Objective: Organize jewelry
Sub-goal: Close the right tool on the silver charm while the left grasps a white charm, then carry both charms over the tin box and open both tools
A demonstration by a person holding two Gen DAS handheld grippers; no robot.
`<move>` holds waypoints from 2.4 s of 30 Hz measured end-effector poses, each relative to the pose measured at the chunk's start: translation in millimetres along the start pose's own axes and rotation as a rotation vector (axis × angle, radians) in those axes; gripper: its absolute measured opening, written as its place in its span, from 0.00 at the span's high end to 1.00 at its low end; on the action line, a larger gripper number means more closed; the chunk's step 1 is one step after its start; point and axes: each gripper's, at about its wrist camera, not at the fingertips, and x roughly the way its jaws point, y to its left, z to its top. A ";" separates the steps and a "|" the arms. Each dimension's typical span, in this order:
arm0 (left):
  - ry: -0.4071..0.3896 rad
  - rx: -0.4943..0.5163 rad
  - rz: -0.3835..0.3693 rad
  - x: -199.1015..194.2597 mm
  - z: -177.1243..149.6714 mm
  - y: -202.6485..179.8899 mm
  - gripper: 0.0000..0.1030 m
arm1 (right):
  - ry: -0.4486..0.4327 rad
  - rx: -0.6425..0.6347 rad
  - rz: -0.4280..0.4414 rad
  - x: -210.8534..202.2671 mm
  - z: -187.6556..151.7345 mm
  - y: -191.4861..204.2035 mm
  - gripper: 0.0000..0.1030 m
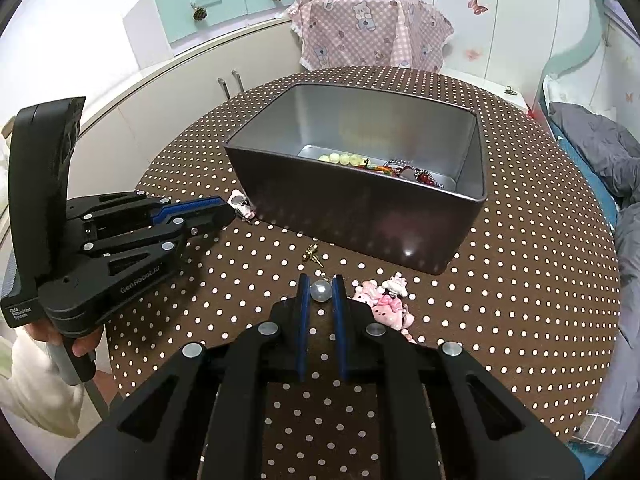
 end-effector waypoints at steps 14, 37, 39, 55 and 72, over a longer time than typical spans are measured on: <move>-0.051 0.005 0.024 -21.6 -2.7 -8.3 0.94 | -0.032 0.014 -0.004 -11.2 2.5 -7.3 0.91; -0.229 0.059 0.008 -64.8 42.6 -28.6 0.94 | -0.199 -0.011 -0.039 -55.2 37.0 -22.1 0.91; -0.238 0.067 -0.004 -63.5 47.0 -33.0 0.94 | -0.205 -0.015 -0.038 -55.0 40.4 -23.1 0.91; -0.158 0.069 -0.035 -31.3 57.3 -45.7 0.93 | -0.194 0.016 -0.037 -39.7 58.3 -40.8 0.79; -0.093 0.012 -0.047 -27.2 57.8 -35.4 0.93 | -0.194 0.087 -0.088 -49.1 50.0 -64.2 0.50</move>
